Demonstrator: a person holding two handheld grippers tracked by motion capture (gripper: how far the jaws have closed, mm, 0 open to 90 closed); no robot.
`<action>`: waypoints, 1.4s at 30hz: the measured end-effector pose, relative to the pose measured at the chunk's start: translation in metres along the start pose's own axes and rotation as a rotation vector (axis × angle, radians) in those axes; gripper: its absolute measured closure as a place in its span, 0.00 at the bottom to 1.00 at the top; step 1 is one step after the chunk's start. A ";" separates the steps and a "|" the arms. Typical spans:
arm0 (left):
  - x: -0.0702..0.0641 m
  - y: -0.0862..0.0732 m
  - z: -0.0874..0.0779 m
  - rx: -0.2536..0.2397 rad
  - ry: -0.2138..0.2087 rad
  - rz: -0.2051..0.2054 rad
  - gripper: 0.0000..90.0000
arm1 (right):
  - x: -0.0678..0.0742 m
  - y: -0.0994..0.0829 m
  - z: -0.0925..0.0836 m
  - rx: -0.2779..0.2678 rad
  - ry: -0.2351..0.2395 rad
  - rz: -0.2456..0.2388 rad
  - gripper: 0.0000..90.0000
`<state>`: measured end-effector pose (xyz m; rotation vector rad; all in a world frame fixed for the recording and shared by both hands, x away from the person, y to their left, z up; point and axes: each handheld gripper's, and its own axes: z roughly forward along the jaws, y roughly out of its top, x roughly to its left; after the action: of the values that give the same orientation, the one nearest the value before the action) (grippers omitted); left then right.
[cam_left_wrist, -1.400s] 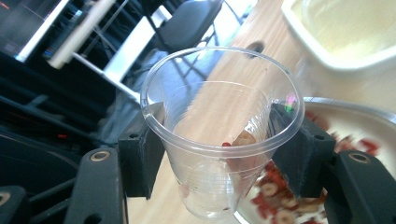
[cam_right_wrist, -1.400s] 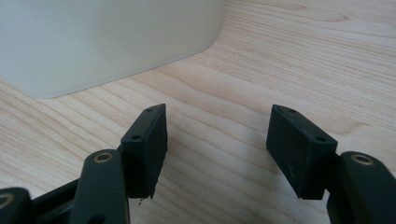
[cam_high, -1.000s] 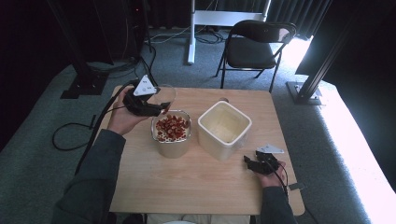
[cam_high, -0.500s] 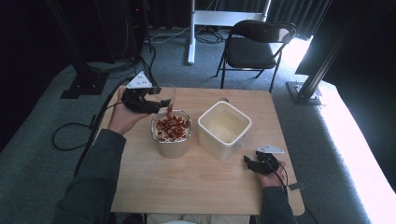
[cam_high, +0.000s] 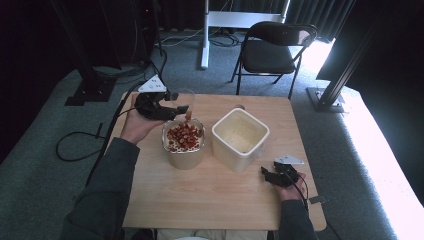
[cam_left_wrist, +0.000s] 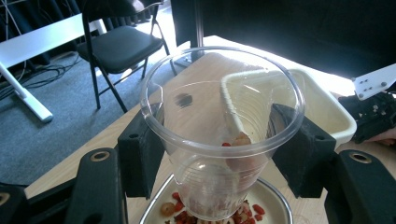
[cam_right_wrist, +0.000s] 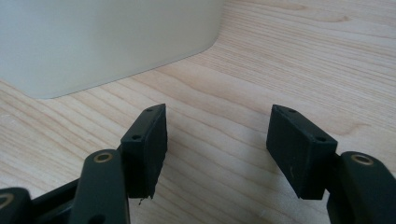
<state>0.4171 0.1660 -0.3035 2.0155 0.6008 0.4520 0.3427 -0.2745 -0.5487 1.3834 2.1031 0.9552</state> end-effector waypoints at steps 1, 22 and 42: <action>0.000 0.000 0.000 0.000 0.000 0.000 0.43 | 0.000 0.000 0.000 0.000 0.000 0.000 0.42; -0.015 0.011 0.018 -0.030 -0.036 -0.007 0.43 | 0.000 0.000 0.000 0.000 0.000 0.000 0.42; -0.034 0.037 0.046 -0.061 -0.085 -0.016 0.43 | 0.000 0.000 0.000 0.001 0.001 -0.001 0.41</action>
<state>0.4223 0.0986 -0.2955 1.9606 0.5442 0.3684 0.3427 -0.2744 -0.5486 1.3825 2.1051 0.9554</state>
